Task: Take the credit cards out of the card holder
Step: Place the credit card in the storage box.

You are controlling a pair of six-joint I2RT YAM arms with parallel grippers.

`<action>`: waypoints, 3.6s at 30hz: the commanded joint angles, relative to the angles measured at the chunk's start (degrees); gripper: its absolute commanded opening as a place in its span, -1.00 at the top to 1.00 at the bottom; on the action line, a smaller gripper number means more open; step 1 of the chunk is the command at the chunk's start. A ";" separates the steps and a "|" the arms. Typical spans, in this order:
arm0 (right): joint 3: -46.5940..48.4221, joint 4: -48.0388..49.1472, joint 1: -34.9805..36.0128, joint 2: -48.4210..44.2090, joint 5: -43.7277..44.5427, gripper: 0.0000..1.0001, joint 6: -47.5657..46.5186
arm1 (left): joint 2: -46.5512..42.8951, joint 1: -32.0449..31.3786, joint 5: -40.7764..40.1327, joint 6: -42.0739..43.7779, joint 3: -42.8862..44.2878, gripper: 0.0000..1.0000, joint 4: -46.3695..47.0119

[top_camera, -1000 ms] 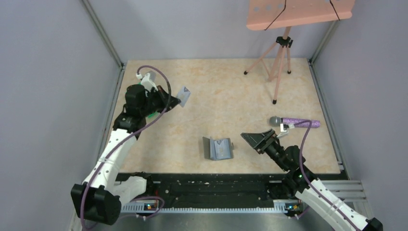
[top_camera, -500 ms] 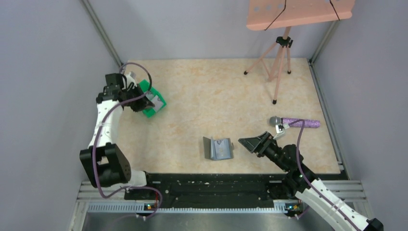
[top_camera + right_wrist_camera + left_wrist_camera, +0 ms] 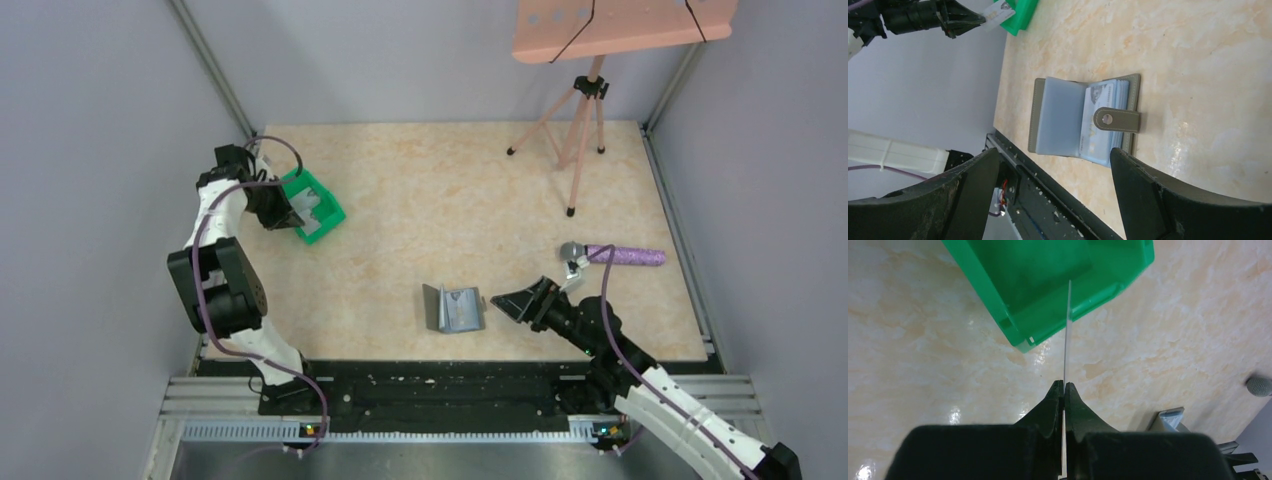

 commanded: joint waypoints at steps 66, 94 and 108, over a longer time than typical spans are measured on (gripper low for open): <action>7.95 11.20 -0.43 15.85 2.48 -0.61 -3.32 | 29.54 2.34 -2.98 -1.35 38.03 0.46 -5.99; 7.45 10.82 -0.43 15.02 2.21 -0.60 -2.88 | 25.65 1.84 -6.73 -4.11 36.72 0.17 1.71; 7.98 7.43 -0.41 14.07 2.03 -0.58 -3.36 | 21.66 0.70 -3.20 -5.59 32.42 0.16 2.38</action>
